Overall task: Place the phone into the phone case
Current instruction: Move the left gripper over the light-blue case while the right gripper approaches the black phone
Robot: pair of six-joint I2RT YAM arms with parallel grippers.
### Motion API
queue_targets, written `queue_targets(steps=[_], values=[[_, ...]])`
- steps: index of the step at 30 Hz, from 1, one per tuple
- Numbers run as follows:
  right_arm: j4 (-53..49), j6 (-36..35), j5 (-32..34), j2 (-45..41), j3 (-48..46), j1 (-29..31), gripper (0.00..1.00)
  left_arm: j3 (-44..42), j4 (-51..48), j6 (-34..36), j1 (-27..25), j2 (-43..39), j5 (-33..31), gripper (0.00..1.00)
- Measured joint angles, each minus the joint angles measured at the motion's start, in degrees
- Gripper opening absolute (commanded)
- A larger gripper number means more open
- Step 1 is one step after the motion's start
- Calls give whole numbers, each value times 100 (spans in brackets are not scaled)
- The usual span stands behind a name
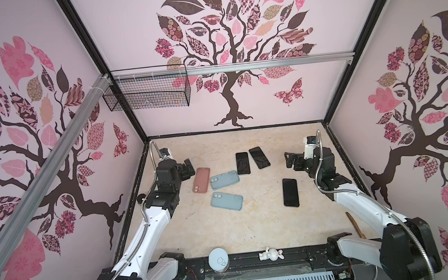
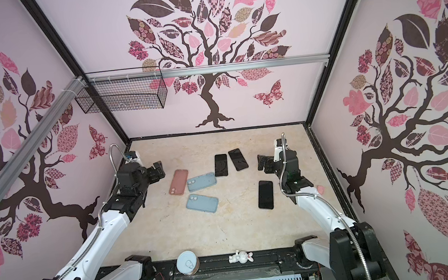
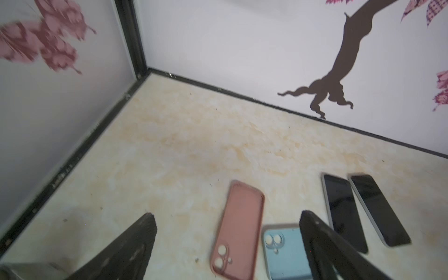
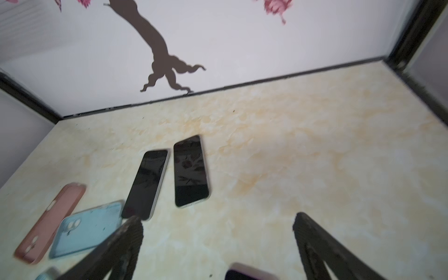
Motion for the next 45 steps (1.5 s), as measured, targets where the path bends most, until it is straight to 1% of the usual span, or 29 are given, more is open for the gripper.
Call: queue_targets(steps=[3, 7, 11, 15, 20, 23, 33, 40, 45], values=[[-695, 201, -483, 52, 57, 70, 100, -52, -568, -348, -39, -98, 546, 92], [-1432, 282, -820, 107, 63, 243, 100, -240, -1027, -656, -256, -201, 1038, 92], [-1899, 295, -914, 96, 63, 293, 100, -293, -1266, -761, -481, 28, 1368, 89], [-2159, 321, -896, 94, 63, 291, 100, -372, -1329, -817, -619, 472, 1617, 84], [-2286, 348, -723, 107, 63, 291, 100, -568, -1311, -850, -632, 935, 1919, 78], [-2277, 387, -629, 107, 61, 291, 100, -619, -1226, -861, -654, 1139, 2090, 76], [-2197, 470, -350, 107, -103, 291, 100, -721, -638, -883, -675, 1823, 2638, 66], [-2155, 470, -286, 107, -131, 291, 100, -719, -334, -879, -756, 2328, 2876, 63], [-2105, 485, -186, 107, -188, 291, 100, -719, -214, -852, -859, 2487, 2959, 62]])
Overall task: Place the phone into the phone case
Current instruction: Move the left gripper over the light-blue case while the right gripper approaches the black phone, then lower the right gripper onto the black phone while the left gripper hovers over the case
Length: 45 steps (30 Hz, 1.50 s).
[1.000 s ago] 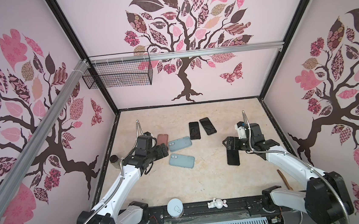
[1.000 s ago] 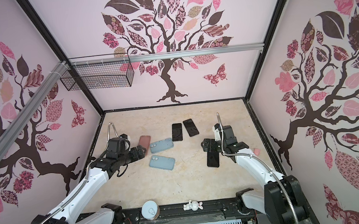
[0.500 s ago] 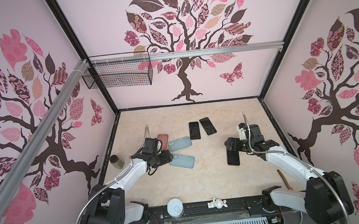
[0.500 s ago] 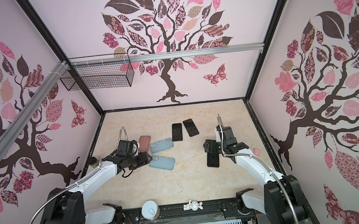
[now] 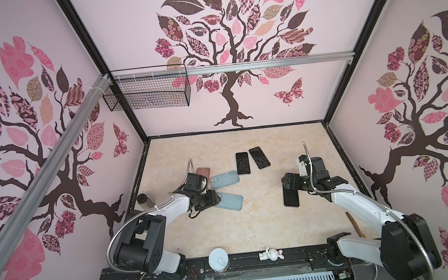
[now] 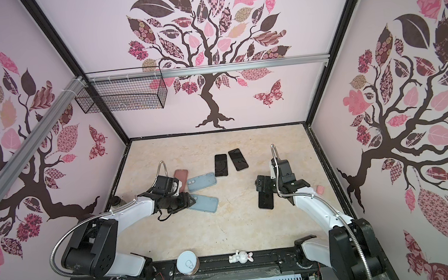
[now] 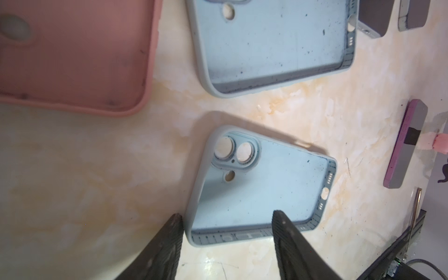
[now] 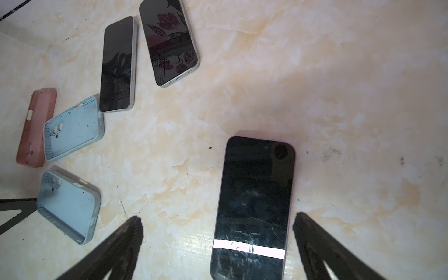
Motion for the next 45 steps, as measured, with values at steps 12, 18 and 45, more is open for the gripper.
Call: queue_targets(steps=[12, 18, 45], values=[[13, 118, 367, 0, -92, 0, 100, 160, 310, 33, -597, 302, 63, 57], [20, 221, 614, 0, -92, 0, 100, 186, 457, -37, -852, 378, 48, 56], [92, 442, 1032, 455, -116, 0, 99, 175, 835, -435, -1266, 459, 553, 51]])
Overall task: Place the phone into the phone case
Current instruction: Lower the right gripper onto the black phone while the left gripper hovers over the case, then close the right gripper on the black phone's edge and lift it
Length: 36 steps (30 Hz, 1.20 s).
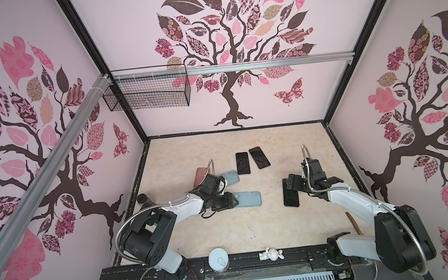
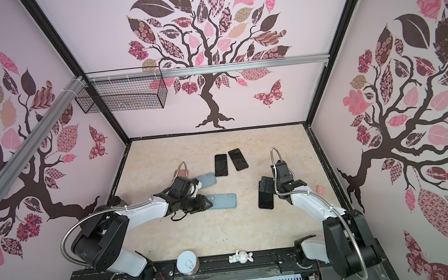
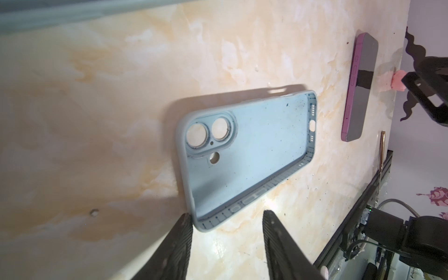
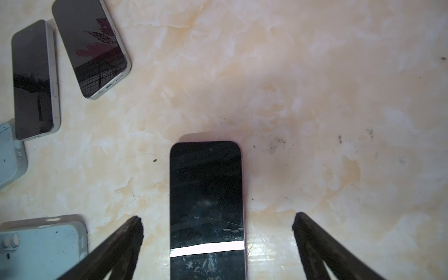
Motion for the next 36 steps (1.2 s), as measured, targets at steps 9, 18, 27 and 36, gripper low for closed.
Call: queue_targets(steps=[9, 18, 27, 36], values=[[-190, -90, -42, 466, 170, 0, 94, 0, -420, -90, -7, -785, -544, 73], [-614, -317, 7, 883, 592, 76, 99, 22, -1668, 114, 31, -2546, -2114, 86], [-861, -337, 264, 1233, 680, 487, 96, 22, -2437, 179, 590, -3421, -2590, 86], [-918, -328, 361, 1429, 688, 728, 94, 22, -2741, 179, 684, -3735, -2728, 86]])
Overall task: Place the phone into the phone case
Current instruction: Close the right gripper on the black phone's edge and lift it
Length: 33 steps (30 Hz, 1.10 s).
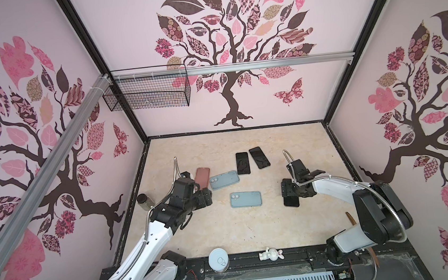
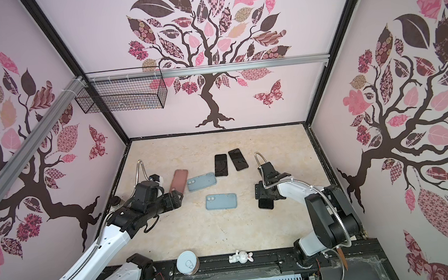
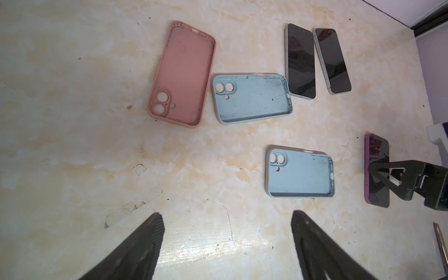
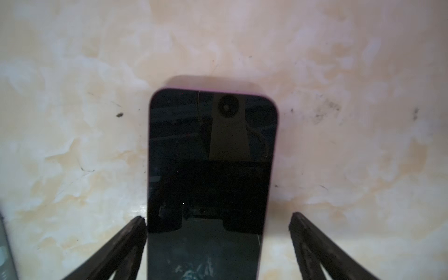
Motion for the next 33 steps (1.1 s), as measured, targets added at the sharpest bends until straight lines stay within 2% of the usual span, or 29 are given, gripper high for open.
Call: queue_targets(steps=[7, 20, 33], values=[[-24, 50, 177, 125, 90, 153, 85, 0, -81, 13, 2, -68, -17, 86], [-184, 90, 334, 455, 450, 282, 78, 0, -146, 44, 2, -212, -33, 86], [-37, 59, 308, 323, 323, 293, 59, 0, -146, 107, 2, -208, 74, 86]])
